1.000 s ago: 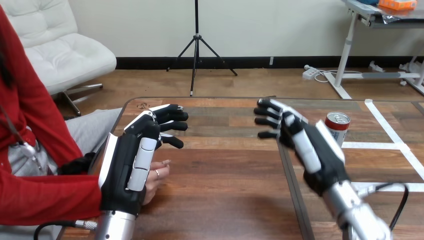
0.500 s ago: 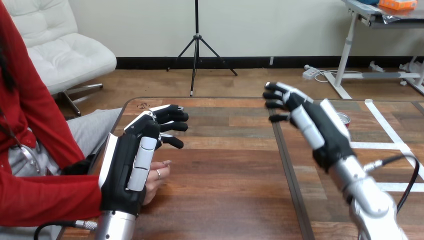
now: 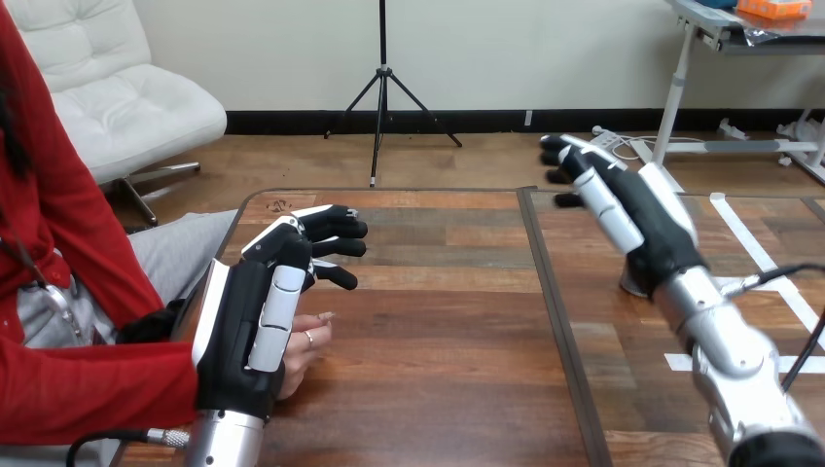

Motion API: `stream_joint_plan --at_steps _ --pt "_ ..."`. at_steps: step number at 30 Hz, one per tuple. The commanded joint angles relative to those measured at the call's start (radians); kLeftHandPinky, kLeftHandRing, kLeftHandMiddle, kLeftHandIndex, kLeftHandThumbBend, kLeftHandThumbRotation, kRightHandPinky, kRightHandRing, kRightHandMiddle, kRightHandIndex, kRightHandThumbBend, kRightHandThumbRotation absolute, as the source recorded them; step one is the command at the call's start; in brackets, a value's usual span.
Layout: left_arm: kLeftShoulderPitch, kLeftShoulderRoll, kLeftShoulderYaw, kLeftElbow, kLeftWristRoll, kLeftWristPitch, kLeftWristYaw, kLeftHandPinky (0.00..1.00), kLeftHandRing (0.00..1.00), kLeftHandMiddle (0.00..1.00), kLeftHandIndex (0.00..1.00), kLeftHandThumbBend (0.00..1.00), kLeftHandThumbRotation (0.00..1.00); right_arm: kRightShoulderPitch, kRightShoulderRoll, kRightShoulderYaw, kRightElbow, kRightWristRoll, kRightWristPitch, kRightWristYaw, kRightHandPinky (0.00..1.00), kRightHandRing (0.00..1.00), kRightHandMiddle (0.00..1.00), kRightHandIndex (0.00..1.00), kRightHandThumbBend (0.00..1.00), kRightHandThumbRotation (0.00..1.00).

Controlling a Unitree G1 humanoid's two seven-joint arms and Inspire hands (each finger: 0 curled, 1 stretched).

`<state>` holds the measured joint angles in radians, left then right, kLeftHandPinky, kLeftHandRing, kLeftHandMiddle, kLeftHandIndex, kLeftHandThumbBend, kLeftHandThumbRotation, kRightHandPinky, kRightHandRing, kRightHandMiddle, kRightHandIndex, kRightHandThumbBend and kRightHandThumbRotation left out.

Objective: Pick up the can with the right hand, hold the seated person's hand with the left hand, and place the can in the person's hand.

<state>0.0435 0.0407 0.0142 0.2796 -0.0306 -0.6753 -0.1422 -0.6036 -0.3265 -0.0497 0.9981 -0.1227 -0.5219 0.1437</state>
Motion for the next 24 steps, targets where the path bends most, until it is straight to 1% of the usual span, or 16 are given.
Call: stream_joint_plan --at_steps 1,3,5,7,9,10,11,12,13,15,19,21,24 --pt "-0.064 0.005 0.001 -0.003 -0.001 -0.011 0.0 0.48 0.64 0.67 0.65 0.6 1.0 -0.222 -0.074 0.025 0.117 -0.076 -0.015 -0.116 0.78 0.86 0.87 0.87 0.75 1.0" --pt "-0.064 0.005 0.001 -0.003 -0.001 -0.012 0.0 0.48 0.64 0.67 0.65 0.59 1.0 -0.234 -0.079 0.029 0.132 -0.089 -0.015 -0.129 0.79 0.86 0.88 0.88 0.77 1.0" --pt "-0.063 0.004 0.001 -0.004 0.0 -0.01 0.002 0.48 0.64 0.66 0.65 0.59 1.0 -0.249 -0.089 0.042 0.146 -0.116 0.003 -0.152 0.79 0.87 0.88 0.88 0.78 1.0" --pt "-0.063 0.004 0.001 -0.006 0.001 -0.007 0.003 0.48 0.64 0.66 0.65 0.59 1.0 -0.263 -0.096 0.048 0.16 -0.129 0.016 -0.163 0.8 0.88 0.89 0.89 0.79 0.99" --pt "-0.063 0.004 0.001 -0.007 0.001 -0.005 0.003 0.48 0.64 0.66 0.64 0.6 1.0 -0.273 -0.099 0.047 0.171 -0.135 0.023 -0.166 0.82 0.89 0.9 0.9 0.81 0.96" --pt "-0.062 0.004 0.001 -0.008 -0.001 -0.003 0.002 0.48 0.64 0.66 0.64 0.6 1.0 -0.282 -0.104 0.053 0.178 -0.147 0.041 -0.176 0.82 0.89 0.91 0.9 0.82 0.95" --pt "-0.062 0.004 0.001 -0.009 -0.002 -0.001 0.001 0.48 0.64 0.66 0.64 0.61 1.0 -0.289 -0.107 0.058 0.183 -0.157 0.053 -0.185 0.83 0.91 0.92 0.91 0.85 0.91" --pt "-0.062 0.004 0.0 -0.009 -0.003 0.0 0.0 0.48 0.64 0.66 0.64 0.61 1.0 -0.294 -0.109 0.061 0.188 -0.164 0.06 -0.191 0.83 0.91 0.93 0.91 0.86 0.9" --pt "-0.062 0.004 0.0 -0.008 -0.003 0.0 0.001 0.48 0.64 0.66 0.64 0.62 1.0 -0.303 -0.113 0.065 0.195 -0.17 0.075 -0.192 0.84 0.91 0.93 0.92 0.87 0.89" --pt "-0.062 0.005 0.001 -0.007 -0.002 0.0 0.001 0.48 0.64 0.66 0.64 0.62 1.0 -0.313 -0.116 0.068 0.206 -0.175 0.088 -0.191 0.85 0.93 0.95 0.93 0.91 0.87" --pt "-0.062 0.005 0.001 -0.007 0.0 0.0 0.001 0.48 0.64 0.66 0.64 0.63 1.0 -0.34 -0.125 0.081 0.227 -0.198 0.132 -0.205 0.86 0.95 0.97 0.96 0.96 0.82" --pt "-0.063 0.005 0.001 -0.007 0.0 -0.002 0.002 0.48 0.64 0.66 0.65 0.62 1.0 -0.348 -0.127 0.084 0.234 -0.206 0.145 -0.212 0.86 0.96 0.99 0.98 0.98 0.79" --pt "-0.063 0.006 0.0 -0.008 0.0 0.0 0.0 0.48 0.63 0.66 0.65 0.62 1.0 -0.361 -0.136 0.11 0.244 -0.245 0.168 -0.251 0.86 0.96 0.99 0.99 0.99 0.76"
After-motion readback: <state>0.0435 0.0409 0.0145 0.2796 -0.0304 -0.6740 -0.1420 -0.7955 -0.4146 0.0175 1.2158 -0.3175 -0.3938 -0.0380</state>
